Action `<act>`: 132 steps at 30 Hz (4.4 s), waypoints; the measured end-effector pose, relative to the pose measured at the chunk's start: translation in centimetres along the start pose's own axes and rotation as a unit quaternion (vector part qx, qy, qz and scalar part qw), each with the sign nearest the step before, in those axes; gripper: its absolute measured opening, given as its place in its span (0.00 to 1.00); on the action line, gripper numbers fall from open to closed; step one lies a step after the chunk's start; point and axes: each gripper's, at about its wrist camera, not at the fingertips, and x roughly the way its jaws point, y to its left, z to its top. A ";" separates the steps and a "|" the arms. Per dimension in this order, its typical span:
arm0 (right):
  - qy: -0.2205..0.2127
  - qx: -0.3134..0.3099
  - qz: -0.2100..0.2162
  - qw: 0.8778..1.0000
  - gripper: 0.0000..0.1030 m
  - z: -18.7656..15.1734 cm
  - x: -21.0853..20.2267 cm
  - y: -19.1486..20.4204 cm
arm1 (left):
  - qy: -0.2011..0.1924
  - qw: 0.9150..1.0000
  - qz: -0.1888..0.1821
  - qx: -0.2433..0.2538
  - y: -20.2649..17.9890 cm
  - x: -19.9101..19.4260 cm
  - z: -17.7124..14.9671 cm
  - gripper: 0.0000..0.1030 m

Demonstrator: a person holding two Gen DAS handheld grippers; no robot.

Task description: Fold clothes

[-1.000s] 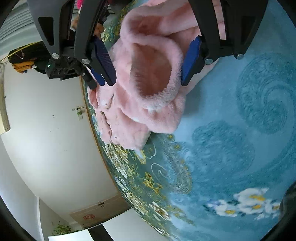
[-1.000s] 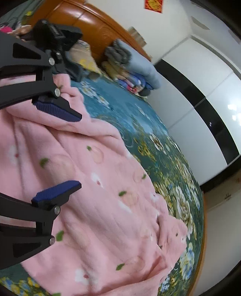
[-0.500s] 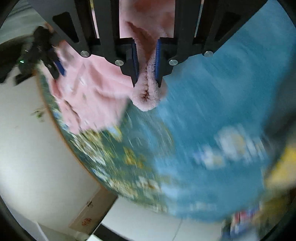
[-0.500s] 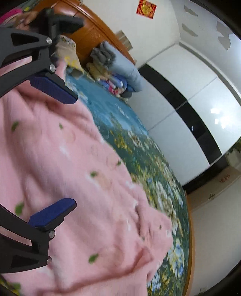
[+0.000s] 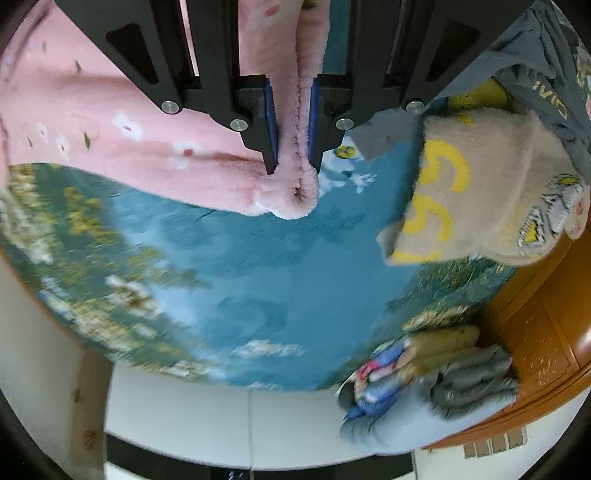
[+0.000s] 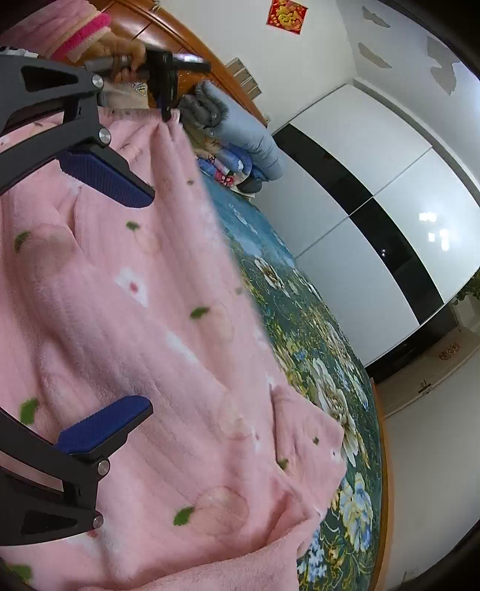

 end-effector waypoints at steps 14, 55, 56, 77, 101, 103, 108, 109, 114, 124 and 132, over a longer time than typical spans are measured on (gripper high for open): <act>0.018 -0.008 -0.003 1.000 1.00 -0.3 1.7 0.8 | 0.083 0.996 -0.005 -0.016 -1.8 5.5 -2.2 0.24; 0.011 -0.034 0.009 0.999 1.00 -1.1 -2.4 1.2 | 0.022 0.883 -0.233 -0.406 16.6 -9.3 -27.3 0.06; 0.011 -0.032 0.010 0.999 1.00 -1.1 -2.5 1.2 | 0.026 0.881 -0.235 -0.409 16.7 -9.0 -27.6 0.06; 0.101 -0.299 -0.205 0.927 1.00 -0.1 -15.2 -7.8 | 0.073 0.863 -0.252 -0.432 16.9 -5.7 -31.4 0.07; 0.063 -0.173 -0.158 0.970 0.08 8.3 -17.1 -10.1 | 0.061 0.865 -0.254 -0.428 16.0 -6.2 -31.1 0.07; 0.024 -0.132 -0.154 0.979 0.08 11.5 -19.4 -11.0 | 0.056 0.864 -0.255 -0.430 16.5 -6.6 -31.1 0.07; -0.009 -0.070 -0.198 0.978 0.07 16.6 -21.2 -14.6 | 0.047 0.862 -0.257 -0.433 17.3 -7.2 -31.1 0.07; -0.008 -0.054 -0.210 0.976 0.08 17.1 -20.9 -15.8 | 0.048 0.863 -0.256 -0.434 17.4 -7.1 -31.2 0.07; 0.034 0.014 -0.248 0.968 0.07 16.6 -17.8 -21.1 | 0.048 0.861 -0.248 -0.441 17.4 -7.0 -31.0 0.07; 0.006 -0.009 -0.265 0.964 0.07 20.5 -21.4 -19.3 | -0.002 0.880 -0.267 -0.394 17.3 -11.5 -27.2 0.05; 0.123 0.056 -0.325 0.936 0.07 14.8 -15.8 -26.7 | 0.093 0.869 -0.237 -0.425 17.5 -6.1 -32.0 0.05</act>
